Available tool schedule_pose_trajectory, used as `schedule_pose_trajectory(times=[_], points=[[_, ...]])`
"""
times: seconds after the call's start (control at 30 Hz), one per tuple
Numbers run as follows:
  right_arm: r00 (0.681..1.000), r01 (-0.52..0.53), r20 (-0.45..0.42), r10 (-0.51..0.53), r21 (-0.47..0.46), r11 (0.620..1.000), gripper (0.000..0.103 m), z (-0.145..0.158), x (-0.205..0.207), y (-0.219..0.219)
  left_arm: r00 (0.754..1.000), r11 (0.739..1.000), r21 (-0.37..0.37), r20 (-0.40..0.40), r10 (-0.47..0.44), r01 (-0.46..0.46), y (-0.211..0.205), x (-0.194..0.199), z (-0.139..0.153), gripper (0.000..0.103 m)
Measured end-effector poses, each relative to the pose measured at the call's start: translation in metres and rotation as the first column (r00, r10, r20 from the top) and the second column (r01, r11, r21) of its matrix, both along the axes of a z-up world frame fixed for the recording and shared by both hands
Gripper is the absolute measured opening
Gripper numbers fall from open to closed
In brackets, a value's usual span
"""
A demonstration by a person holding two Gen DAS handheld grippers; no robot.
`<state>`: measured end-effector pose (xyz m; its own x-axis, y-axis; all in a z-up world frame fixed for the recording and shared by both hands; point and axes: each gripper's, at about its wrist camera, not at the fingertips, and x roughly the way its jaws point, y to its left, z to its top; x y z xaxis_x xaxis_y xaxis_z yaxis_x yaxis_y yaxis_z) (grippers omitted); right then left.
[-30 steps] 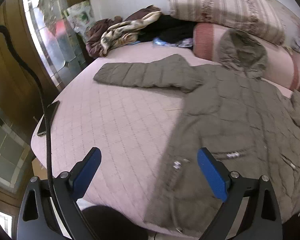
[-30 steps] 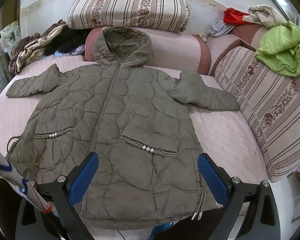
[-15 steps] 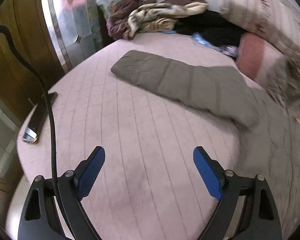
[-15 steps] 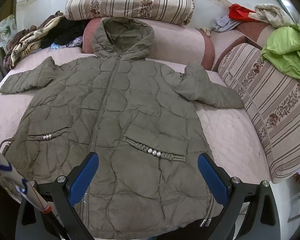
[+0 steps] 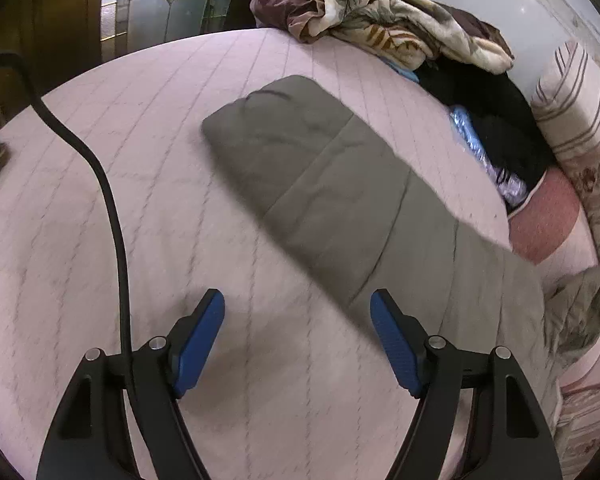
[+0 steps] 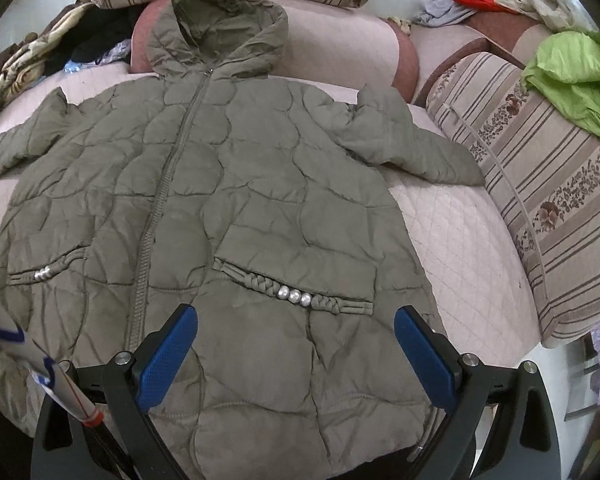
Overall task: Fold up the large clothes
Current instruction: 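Move the left gripper to the jacket sleeve cuff and close on it, then fold the held sleeve across the jacket body and open the left gripper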
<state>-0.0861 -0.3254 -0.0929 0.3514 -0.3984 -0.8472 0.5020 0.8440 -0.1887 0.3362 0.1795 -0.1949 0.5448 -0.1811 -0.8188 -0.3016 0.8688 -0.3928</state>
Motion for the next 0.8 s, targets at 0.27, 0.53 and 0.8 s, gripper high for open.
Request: schedule_pose_trajectory(times=[0.27, 0.53, 0.8], points=[[0.999, -0.02, -0.035, 0.018, -0.04, 0.999, 0.101, -0.01, 0.015, 0.002, 0.998, 0.999, 0.008, 0.037, 0.041, -0.042, -0.003, 0.043, -0.008, 0.076], [0.998, 0.009, -0.063, -0.012, -0.052, 0.999, 0.1, -0.017, 0.015, -0.007, 0.999, 0.986, 0.166, -0.028, 0.035, -0.03, -0.027, 0.066, 0.0, 0.023], [0.999, 0.032, -0.007, -0.032, -0.058, 0.998, 0.099, -0.004, 0.002, -0.016, 0.994, 0.989, 0.124, 0.073, -0.083, 0.074, -0.06, 0.036, 0.068, 0.011]])
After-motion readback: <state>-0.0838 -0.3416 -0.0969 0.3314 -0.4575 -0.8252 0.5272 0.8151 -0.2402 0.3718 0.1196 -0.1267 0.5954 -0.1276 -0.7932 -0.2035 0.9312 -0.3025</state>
